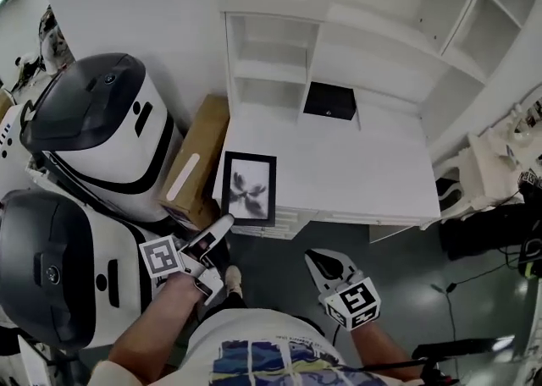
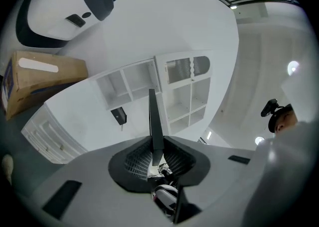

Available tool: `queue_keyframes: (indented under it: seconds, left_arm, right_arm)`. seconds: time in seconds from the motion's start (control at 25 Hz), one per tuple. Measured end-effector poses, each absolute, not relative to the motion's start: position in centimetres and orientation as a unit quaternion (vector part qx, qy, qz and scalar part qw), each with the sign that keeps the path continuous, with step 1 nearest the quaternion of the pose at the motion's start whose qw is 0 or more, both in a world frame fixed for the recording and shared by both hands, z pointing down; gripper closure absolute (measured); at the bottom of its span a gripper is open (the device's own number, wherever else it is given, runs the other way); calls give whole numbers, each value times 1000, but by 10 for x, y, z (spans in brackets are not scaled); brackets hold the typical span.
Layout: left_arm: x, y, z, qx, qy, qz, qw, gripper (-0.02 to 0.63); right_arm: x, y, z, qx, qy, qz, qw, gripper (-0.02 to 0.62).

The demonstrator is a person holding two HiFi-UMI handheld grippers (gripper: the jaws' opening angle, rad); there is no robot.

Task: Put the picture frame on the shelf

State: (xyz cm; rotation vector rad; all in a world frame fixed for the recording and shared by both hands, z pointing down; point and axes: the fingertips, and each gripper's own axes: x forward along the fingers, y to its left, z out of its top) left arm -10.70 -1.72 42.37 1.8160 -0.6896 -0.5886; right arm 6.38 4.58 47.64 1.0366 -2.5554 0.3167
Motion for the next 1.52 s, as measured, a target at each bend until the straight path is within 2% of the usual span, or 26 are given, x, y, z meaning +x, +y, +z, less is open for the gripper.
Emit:
queue_keyframes:
  seconds: [0.52, 1.12, 1.52]
  left_arm:
    - [-141, -172, 424, 765, -249, -239, 543, 531]
    - [-97, -356, 408, 764, -271, -250, 529, 531]
    - [-71, -454, 435, 752, -328, -230, 523, 531]
  right_arm:
    - [3, -34, 478, 417, -879, 134, 189, 565]
    - [66, -135, 473, 403, -887, 133, 183, 565]
    - [112, -196, 477, 389, -894, 136, 175, 565]
